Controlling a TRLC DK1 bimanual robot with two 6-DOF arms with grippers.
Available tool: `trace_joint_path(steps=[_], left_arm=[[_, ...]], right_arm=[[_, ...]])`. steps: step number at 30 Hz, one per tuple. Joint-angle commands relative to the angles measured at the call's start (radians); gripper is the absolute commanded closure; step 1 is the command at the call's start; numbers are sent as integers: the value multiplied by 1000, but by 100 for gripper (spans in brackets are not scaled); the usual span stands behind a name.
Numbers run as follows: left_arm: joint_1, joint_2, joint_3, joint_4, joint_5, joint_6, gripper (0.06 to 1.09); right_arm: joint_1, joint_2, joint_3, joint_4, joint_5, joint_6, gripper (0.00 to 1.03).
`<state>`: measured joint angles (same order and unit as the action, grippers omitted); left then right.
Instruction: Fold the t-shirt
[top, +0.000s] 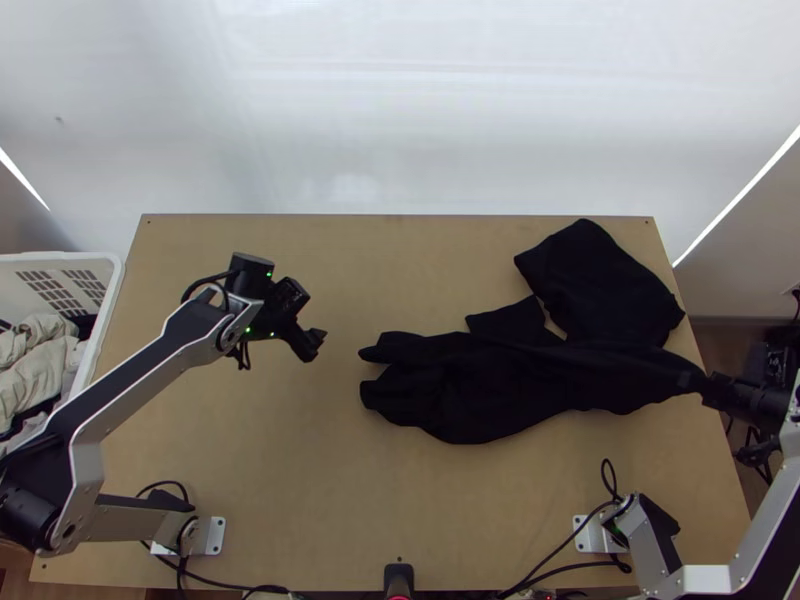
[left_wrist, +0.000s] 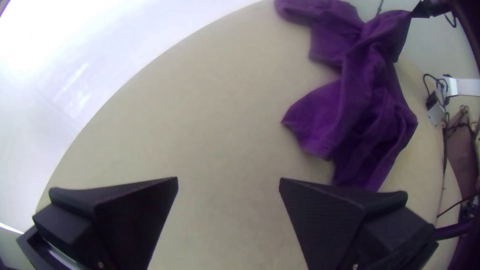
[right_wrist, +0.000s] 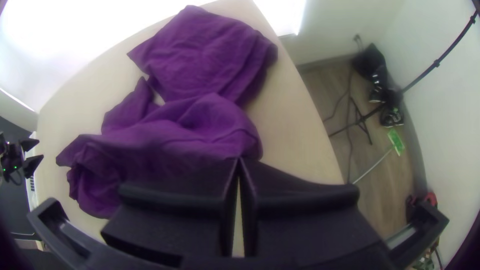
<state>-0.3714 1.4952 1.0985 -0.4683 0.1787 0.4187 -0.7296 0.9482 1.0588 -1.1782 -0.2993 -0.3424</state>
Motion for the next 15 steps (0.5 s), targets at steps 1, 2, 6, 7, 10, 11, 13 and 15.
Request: trace_joint_path(steps=[1, 2, 6, 7, 10, 11, 13, 15], left_arm=[[-4, 83, 70, 7, 30, -20, 10], [-4, 97, 84, 3, 35, -28, 10], [-4, 169, 173, -87, 130, -80, 10], [-6, 200, 210, -150, 173, -83, 10], [-24, 264, 294, -343, 258, -66, 10], [-34, 266, 301, -386, 281, -57, 10], [-47, 258, 308, -464, 347, -38, 10], [-47, 252, 317, -527, 423, -38, 10]], right_arm=[[-45, -40, -17, -18, 26, -35, 100], [-57, -43, -14, -18, 26, -40, 100], [-73, -57, -14, -17, 26, -50, 100], [-74, -58, -16, -17, 26, -50, 100], [-74, -58, -17, -15, 25, -47, 100], [-73, -58, -17, -14, 25, -47, 100], [-73, -58, -17, -12, 23, -43, 100], [-71, -58, -19, -11, 23, -41, 100]])
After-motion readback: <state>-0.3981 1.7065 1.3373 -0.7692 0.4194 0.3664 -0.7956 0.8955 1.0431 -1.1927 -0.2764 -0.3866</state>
